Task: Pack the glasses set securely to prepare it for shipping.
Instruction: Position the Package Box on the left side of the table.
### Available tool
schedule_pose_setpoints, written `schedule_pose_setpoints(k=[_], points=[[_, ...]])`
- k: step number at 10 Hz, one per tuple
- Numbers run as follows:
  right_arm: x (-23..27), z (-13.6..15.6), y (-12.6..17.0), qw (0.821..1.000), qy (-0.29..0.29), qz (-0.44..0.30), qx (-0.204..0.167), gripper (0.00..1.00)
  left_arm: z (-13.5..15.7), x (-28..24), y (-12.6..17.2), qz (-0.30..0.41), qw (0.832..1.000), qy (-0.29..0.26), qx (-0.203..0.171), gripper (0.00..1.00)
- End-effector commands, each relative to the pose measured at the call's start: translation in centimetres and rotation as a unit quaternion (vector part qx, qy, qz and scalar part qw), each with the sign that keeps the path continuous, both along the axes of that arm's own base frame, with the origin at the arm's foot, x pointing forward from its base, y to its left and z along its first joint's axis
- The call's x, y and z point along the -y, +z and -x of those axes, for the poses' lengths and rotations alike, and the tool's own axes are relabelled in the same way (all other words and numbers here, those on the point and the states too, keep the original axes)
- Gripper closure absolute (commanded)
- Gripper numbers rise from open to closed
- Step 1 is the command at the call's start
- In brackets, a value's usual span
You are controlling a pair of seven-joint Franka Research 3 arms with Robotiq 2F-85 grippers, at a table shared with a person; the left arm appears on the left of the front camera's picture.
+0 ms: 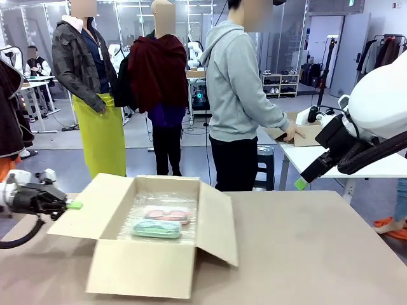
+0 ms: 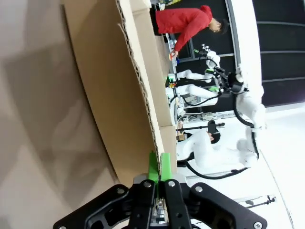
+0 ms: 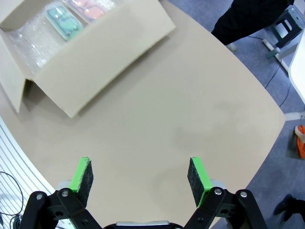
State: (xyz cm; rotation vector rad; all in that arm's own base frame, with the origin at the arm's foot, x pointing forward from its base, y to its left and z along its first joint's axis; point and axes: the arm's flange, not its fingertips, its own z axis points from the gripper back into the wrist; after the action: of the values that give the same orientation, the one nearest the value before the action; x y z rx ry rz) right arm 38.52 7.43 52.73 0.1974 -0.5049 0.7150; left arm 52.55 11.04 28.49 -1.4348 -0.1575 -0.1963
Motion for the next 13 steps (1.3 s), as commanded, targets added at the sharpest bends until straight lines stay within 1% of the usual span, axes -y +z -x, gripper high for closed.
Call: schedule_pose_setpoints(k=[1, 2, 3, 4, 6, 8, 9, 11, 12, 13], points=[[-0.3, 0.0, 0.3, 1.000, -0.009, 0.001, -0.007, 0.00, -0.4, -5.1, 0.4, 0.026, 1.000, 0.004, -0.009, 0.98], [-0.3, 0.0, 0.3, 1.000, -0.009, 0.001, -0.007, 0.00, 0.0, -8.4, 0.3, 0.035, 0.999, 0.012, -0.006, 0.98], [-0.3, 0.0, 0.3, 1.000, -0.009, 0.001, -0.007, 0.00, 0.2, -11.4, 0.3, 0.037, 0.999, 0.029, -0.014, 0.98], [-0.3, 0.0, 0.3, 1.000, -0.009, 0.001, -0.007, 0.00, 0.5, -14.1, 0.3, 0.019, 0.998, 0.047, -0.027, 0.98], [-0.3, 0.0, 0.3, 1.000, -0.009, 0.001, -0.007, 0.00, 1.7, -18.3, 0.1, -0.023, 0.997, 0.060, -0.046, 0.98], [-0.3, 0.0, 0.3, 1.000, -0.009, 0.001, -0.007, 0.00, 2.6, -21.0, 0.3, -0.054, 0.993, 0.076, -0.069, 0.98], [-0.3, 0.0, 0.3, 1.000, -0.009, 0.001, -0.007, 0.00, 3.1, -21.8, 0.7, -0.052, 0.993, 0.073, -0.075, 0.98], [-0.3, 0.0, 0.3, 1.000, -0.009, 0.001, -0.007, 0.00, 3.7, -22.8, 1.5, -0.055, 0.993, 0.075, -0.075, 0.98], [-0.3, 0.0, 0.3, 1.000, -0.009, 0.001, -0.007, 0.00, 3.5, -22.8, 1.6, -0.056, 0.992, 0.095, -0.067, 0.98], [-0.3, 0.0, 0.3, 1.000, -0.009, 0.001, -0.007, 0.00, 3.5, -22.4, 0.7, -0.056, 0.993, 0.085, -0.065, 0.98]])
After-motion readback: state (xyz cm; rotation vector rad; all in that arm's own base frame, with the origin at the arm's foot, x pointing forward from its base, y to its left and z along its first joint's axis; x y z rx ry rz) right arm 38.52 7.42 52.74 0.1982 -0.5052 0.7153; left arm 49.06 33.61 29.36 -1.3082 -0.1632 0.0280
